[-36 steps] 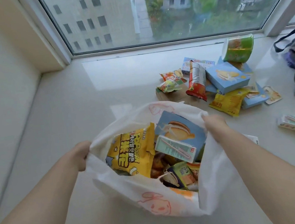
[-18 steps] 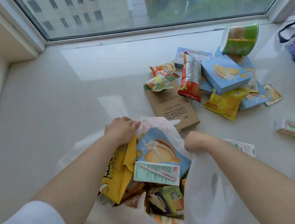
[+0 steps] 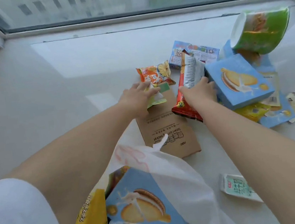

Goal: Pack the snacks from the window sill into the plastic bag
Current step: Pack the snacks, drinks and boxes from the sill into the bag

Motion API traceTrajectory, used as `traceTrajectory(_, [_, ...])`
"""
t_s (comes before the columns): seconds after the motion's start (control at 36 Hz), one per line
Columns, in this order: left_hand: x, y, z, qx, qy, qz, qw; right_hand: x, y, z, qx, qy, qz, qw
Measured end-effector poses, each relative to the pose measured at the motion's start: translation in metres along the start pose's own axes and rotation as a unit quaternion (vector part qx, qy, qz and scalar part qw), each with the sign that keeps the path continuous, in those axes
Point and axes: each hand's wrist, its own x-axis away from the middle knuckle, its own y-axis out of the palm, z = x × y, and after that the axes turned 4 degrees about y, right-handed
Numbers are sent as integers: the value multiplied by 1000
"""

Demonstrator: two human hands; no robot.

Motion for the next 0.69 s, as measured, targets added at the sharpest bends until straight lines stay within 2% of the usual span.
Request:
traceTrajectory(0.11, [-17, 5, -3, 62, -9, 14, 998, -23, 17, -1, -7, 27, -13, 1000])
traceTrajectory(0.25, [-37, 3, -5, 143, -55, 48, 987, -34, 24, 1, 0, -42, 31, 999])
traceTrajectory(0.31, [-43, -7, -7, 218, -94, 70, 969, -38, 21, 2, -17, -55, 43, 997])
traceTrajectory(0.39, [-53, -22, -14, 334, -144, 138, 921, -45, 11, 3, -20, -80, 83, 993])
traceTrajectory(0.44, [-61, -28, -18, 334, -162, 192, 908, -50, 2, 3, -7, -103, 121, 987])
traceTrajectory(0.5, [-67, -28, -19, 292, -171, 214, 916, -54, -5, 3, 26, -112, 126, 985])
traceTrajectory(0.58, [-80, -18, -13, 254, -183, 189, 931, -54, -2, 9, 135, -106, 97, 980])
traceTrajectory(0.69, [-100, 0, 1, 240, -243, 58, 938, -56, 17, 19, 168, -94, 101, 976])
